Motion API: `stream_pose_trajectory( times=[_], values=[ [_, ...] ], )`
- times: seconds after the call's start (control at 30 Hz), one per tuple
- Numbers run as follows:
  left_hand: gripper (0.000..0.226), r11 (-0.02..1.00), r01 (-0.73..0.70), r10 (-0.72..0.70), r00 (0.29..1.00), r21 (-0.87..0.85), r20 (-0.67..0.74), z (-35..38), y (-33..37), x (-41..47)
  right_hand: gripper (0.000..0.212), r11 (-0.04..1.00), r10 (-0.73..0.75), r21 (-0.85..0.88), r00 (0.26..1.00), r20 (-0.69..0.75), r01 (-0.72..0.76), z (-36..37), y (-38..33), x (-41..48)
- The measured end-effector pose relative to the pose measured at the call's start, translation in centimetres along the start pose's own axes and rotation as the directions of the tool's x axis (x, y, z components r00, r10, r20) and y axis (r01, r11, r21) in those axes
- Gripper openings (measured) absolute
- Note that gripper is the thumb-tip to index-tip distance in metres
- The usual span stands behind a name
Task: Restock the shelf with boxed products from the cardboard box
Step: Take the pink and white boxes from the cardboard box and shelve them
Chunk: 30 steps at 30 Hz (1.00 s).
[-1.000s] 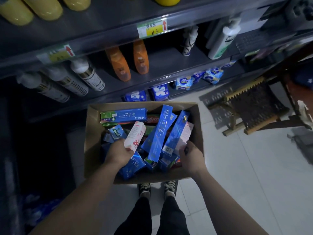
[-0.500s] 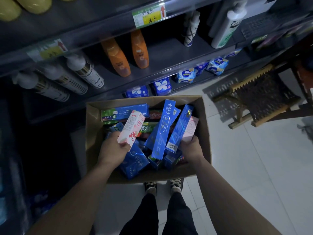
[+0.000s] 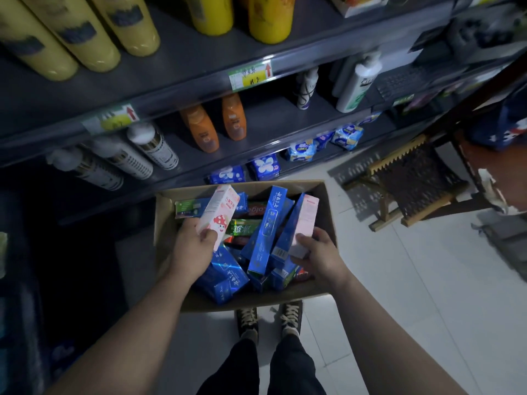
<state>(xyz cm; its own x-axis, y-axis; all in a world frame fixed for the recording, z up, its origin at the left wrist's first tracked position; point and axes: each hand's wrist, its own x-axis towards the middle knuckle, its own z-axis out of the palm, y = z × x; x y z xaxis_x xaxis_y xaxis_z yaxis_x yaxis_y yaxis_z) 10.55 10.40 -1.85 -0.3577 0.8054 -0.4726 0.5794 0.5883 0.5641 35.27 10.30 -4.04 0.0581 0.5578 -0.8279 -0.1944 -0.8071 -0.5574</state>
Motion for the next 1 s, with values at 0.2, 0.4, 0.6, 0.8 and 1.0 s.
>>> stream_pose_trajectory(
  times=[0.2,0.4,0.6,0.8,1.0],
  values=[
    [0.028,0.995,-0.083,0.078,0.993,-0.057,-0.086,-4.1,2.7,-1.5,0.033,0.988,-0.062,0.148,0.991,0.120,0.043,2.0,-4.5,-5.6],
    [0.025,0.984,-0.114,0.086,0.978,-0.140,-0.190,-8.9,4.5,-4.6,0.038,0.991,-0.120,-0.044,0.985,0.123,0.126,4.9,-7.5,-8.6],
    [0.037,0.980,-0.074,0.006,0.937,-0.183,-0.350,-13.4,2.9,-8.7,0.048,0.955,-0.111,-0.214,0.919,0.378,0.203,8.1,-9.6,-10.8],
    [0.032,0.938,0.042,-0.228,0.821,-0.343,-0.523,-15.8,1.1,-14.8,0.029,0.883,-0.079,-0.351,0.836,0.543,0.312,10.7,-11.4,-14.1],
    [0.027,0.799,0.079,-0.472,0.697,-0.596,-0.540,-17.4,-1.3,-22.0,0.042,0.748,-0.050,-0.462,0.735,0.677,0.476,13.4,-10.4,-18.0]
  ],
)
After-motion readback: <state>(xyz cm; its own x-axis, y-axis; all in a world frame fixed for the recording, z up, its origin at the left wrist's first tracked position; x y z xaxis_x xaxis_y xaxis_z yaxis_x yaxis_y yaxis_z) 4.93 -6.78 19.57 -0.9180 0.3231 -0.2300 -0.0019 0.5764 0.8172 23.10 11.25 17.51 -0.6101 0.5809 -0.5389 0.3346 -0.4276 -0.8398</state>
